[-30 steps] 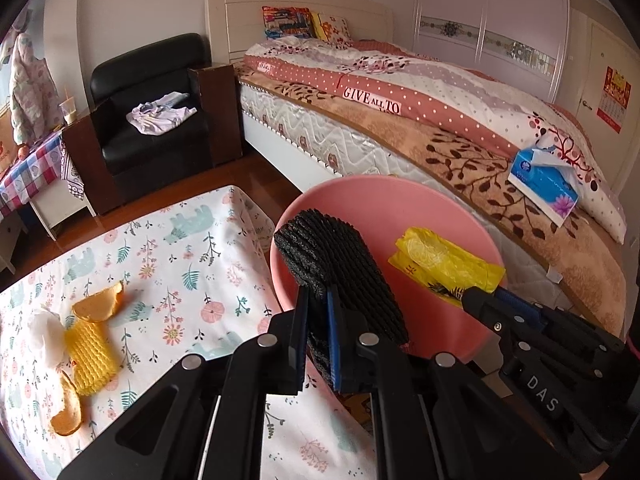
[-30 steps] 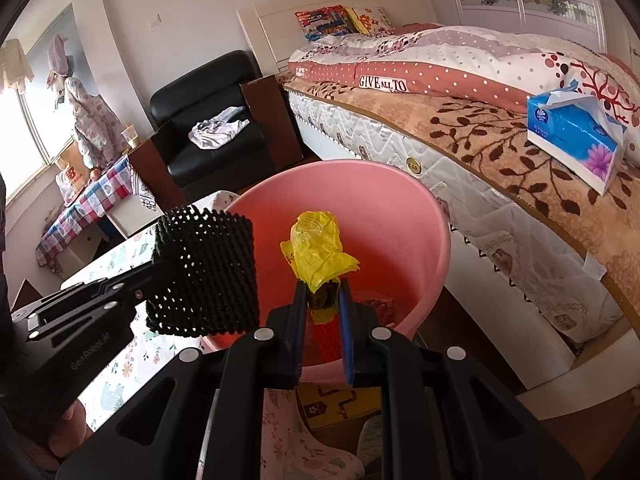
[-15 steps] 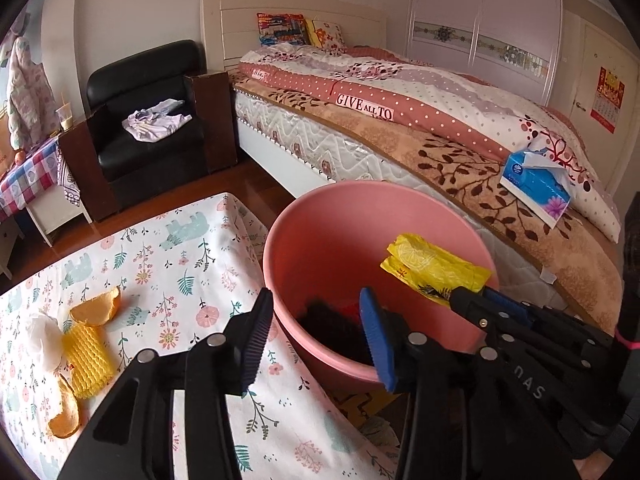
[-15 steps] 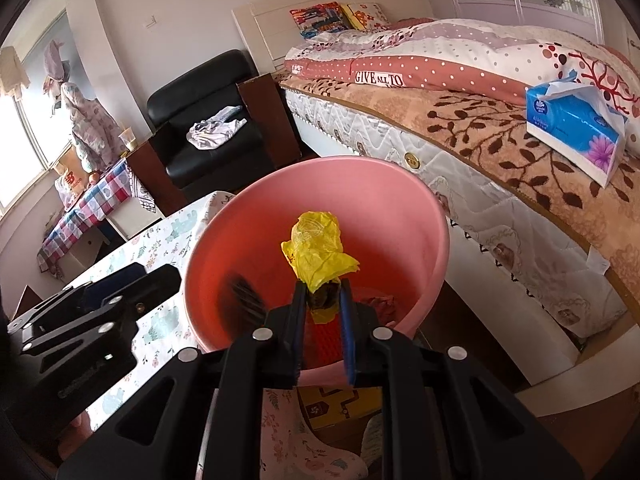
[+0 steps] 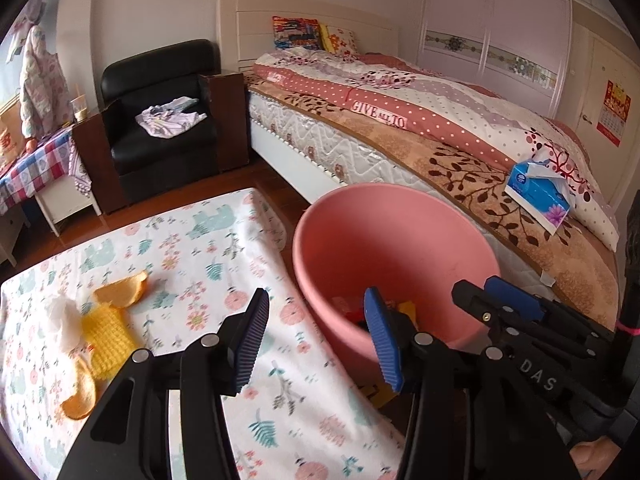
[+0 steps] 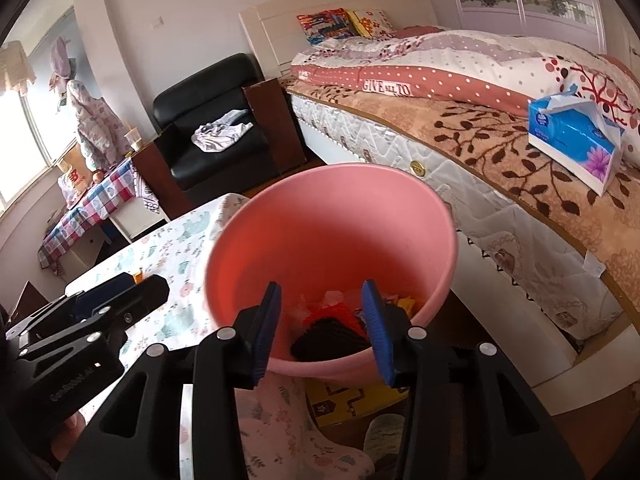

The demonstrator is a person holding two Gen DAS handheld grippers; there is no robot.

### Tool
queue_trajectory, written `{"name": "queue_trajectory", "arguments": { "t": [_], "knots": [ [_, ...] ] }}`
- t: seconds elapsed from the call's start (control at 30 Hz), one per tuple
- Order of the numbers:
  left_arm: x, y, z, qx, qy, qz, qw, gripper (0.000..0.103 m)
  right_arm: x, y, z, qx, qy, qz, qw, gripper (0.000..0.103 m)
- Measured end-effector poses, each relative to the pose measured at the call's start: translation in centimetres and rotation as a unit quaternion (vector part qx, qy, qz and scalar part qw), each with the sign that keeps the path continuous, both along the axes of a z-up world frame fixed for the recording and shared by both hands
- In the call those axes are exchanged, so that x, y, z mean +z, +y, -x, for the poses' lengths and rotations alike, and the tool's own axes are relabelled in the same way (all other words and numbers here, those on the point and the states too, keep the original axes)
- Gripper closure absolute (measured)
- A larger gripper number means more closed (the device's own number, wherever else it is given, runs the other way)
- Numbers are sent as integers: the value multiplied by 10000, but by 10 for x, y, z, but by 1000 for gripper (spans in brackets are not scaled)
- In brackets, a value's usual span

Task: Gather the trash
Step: 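Move both open tools back over the orange peels on the table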

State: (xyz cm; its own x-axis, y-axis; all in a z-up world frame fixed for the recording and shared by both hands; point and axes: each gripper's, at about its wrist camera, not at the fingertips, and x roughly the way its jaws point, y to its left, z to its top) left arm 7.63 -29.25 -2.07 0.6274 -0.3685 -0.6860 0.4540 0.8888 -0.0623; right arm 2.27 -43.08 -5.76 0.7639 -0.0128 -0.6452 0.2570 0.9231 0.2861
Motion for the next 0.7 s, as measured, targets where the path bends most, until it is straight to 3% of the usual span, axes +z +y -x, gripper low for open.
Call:
{"name": "queue_trajectory", "arguments": {
  "t": [0.37, 0.7],
  "knots": [
    [3, 53, 19, 322, -112, -60, 9994, 54, 12, 42, 10, 402, -201, -77, 9990, 60],
    [3, 127, 32, 902, -184, -112, 9957, 54, 14, 83, 9, 855, -204, -98, 9961, 60]
  ]
}}
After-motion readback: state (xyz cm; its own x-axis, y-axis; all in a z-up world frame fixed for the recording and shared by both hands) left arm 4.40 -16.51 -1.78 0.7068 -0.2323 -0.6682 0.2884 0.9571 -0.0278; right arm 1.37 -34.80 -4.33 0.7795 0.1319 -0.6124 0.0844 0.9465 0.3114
